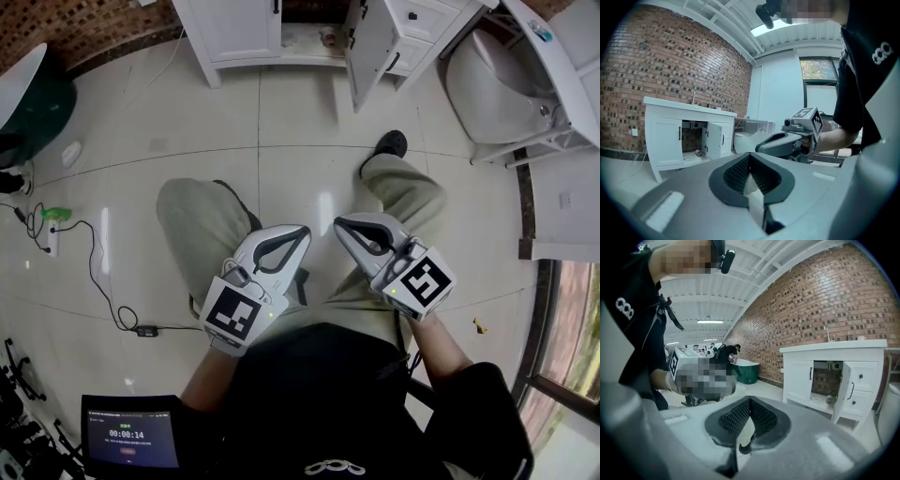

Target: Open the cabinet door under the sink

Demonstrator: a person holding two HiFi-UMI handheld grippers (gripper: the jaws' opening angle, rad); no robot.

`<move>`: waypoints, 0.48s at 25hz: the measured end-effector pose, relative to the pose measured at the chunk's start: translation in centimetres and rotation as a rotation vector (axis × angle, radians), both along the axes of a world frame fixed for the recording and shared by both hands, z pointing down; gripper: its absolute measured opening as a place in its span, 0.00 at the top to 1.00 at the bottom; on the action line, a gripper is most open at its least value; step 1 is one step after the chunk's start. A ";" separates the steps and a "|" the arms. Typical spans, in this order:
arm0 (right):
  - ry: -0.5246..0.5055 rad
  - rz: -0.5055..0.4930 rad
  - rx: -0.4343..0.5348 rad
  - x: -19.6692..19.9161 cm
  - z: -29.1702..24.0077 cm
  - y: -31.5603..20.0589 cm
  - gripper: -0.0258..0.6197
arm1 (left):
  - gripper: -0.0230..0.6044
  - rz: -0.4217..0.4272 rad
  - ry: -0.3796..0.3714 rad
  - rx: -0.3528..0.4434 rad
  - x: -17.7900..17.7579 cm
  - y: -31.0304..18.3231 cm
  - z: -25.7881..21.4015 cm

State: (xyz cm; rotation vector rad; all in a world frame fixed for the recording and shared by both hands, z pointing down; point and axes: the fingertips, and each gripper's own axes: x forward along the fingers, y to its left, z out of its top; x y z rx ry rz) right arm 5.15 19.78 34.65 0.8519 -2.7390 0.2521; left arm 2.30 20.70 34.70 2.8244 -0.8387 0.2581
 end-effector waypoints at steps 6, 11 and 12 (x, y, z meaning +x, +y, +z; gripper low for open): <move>0.000 -0.007 -0.018 -0.3 0.4 0.2 0.97 | 0.94 -0.017 0.015 -0.013 -0.8 -0.7 0.2; 0.021 -0.025 -0.015 -0.7 0.8 0.7 0.97 | 0.94 -0.036 0.017 -0.027 -1.4 -0.8 0.3; 0.021 -0.026 -0.015 -0.7 0.7 0.7 0.97 | 0.94 -0.036 0.017 -0.028 -1.4 -0.8 0.3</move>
